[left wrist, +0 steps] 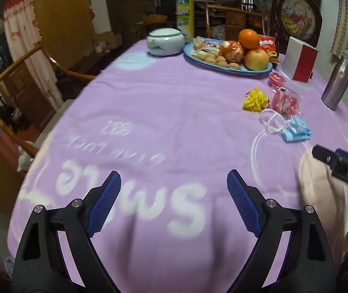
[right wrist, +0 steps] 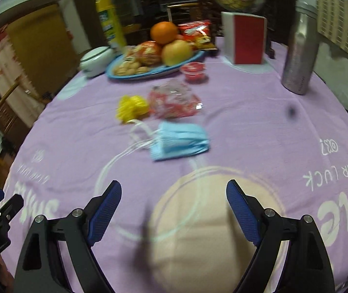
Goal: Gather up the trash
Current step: 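Swing both tools back over the table, then grasp the blue face mask with the right gripper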
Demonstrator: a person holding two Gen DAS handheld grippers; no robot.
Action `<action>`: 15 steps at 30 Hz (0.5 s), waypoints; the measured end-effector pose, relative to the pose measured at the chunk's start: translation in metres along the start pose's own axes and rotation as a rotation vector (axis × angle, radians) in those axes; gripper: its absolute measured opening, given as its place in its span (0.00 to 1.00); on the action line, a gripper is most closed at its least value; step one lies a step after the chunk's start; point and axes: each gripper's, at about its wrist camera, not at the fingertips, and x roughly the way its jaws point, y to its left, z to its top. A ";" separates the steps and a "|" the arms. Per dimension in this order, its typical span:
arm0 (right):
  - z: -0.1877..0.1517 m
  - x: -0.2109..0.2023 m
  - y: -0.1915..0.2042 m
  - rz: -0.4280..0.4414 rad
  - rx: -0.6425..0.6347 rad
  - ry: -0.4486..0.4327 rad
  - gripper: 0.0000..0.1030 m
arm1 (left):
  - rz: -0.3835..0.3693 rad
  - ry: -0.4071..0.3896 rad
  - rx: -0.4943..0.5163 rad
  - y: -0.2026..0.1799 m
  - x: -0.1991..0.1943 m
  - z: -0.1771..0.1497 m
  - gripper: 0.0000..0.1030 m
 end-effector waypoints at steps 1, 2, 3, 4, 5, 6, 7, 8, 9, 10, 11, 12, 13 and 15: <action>0.002 0.003 -0.002 -0.009 0.006 0.002 0.84 | -0.020 0.012 -0.008 -0.006 0.008 0.010 0.83; 0.005 0.010 -0.003 -0.022 0.017 0.004 0.84 | -0.041 0.022 -0.016 -0.011 0.016 0.018 0.83; 0.008 0.015 -0.005 -0.032 0.027 0.004 0.84 | -0.053 0.034 -0.023 -0.015 0.022 0.024 0.83; 0.011 0.020 -0.006 -0.041 0.038 0.007 0.84 | -0.066 0.050 -0.036 -0.020 0.029 0.030 0.83; 0.014 0.025 -0.007 -0.049 0.056 0.012 0.84 | -0.079 0.059 -0.048 -0.023 0.033 0.034 0.83; 0.017 0.030 -0.010 -0.054 0.079 0.016 0.84 | -0.089 0.068 -0.058 -0.027 0.038 0.038 0.83; 0.020 0.034 -0.013 -0.050 0.109 0.016 0.84 | -0.107 0.077 -0.071 -0.031 0.046 0.040 0.83; 0.021 0.037 -0.015 -0.042 0.128 0.015 0.84 | -0.117 0.080 -0.073 -0.032 0.050 0.041 0.83; 0.025 0.041 -0.016 -0.039 0.140 0.016 0.84 | -0.121 0.082 -0.069 -0.034 0.056 0.040 0.83; 0.027 0.042 -0.015 -0.048 0.136 0.019 0.84 | -0.119 0.085 -0.063 -0.035 0.062 0.038 0.83; 0.030 0.045 -0.014 -0.060 0.128 0.021 0.84 | -0.116 0.086 -0.060 -0.035 0.066 0.036 0.83; 0.032 0.047 -0.013 -0.067 0.120 0.023 0.84 | -0.113 0.090 -0.058 -0.033 0.070 0.033 0.83; 0.035 0.049 -0.011 -0.067 0.109 0.020 0.84 | -0.107 0.100 -0.055 -0.032 0.076 0.030 0.83; 0.040 0.056 -0.007 -0.088 0.085 0.024 0.84 | -0.113 0.118 -0.069 -0.026 0.078 0.029 0.83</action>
